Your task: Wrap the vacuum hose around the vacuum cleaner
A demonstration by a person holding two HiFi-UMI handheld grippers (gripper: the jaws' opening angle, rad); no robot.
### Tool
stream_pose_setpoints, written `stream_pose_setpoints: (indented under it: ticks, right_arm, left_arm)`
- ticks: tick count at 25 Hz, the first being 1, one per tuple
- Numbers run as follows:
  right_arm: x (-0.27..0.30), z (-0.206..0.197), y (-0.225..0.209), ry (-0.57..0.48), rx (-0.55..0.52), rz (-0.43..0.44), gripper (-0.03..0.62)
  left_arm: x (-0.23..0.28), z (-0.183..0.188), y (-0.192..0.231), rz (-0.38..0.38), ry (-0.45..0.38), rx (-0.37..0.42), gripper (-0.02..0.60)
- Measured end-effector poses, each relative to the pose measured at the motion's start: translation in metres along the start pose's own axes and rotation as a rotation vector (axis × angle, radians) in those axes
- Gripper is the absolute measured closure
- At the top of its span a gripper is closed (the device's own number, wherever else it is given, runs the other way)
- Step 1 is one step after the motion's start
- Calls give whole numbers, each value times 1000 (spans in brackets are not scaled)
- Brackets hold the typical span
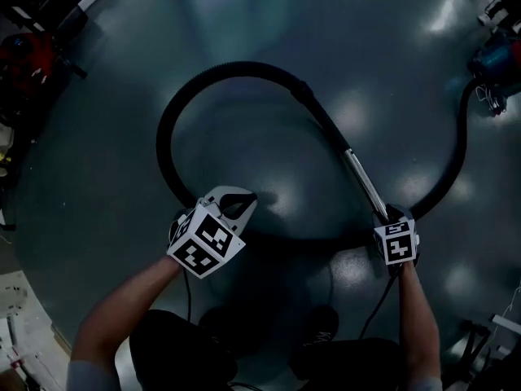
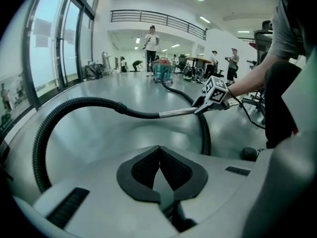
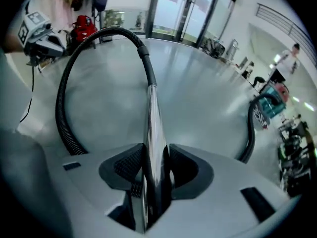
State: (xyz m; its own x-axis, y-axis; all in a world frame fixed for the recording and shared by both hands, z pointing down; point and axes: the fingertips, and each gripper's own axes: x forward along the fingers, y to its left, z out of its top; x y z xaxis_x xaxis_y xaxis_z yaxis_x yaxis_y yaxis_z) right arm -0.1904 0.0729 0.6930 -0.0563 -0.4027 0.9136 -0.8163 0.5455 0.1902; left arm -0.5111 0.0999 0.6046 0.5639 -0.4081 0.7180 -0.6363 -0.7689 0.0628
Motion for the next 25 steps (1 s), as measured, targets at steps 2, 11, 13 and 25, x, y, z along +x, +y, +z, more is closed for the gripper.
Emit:
stream_pose_setpoints:
  ticks: [2,11,13,25]
  right_arm:
    - [-4,-27,-12,27,118,-38,427]
    - [-10,-112,-50,50,498,-131,427]
    - [-5,-118,-50,34,551,-120,425]
    - [-9,-113,-33,-102,768,204,425]
  left_arm:
    - [17,15,-21,-67,-2,56,575]
    - [67,61,-124,-303,24,292,575]
    - [72,66,-144,-336,29,319,575]
    - [92,70,-202,-427,28,294,575]
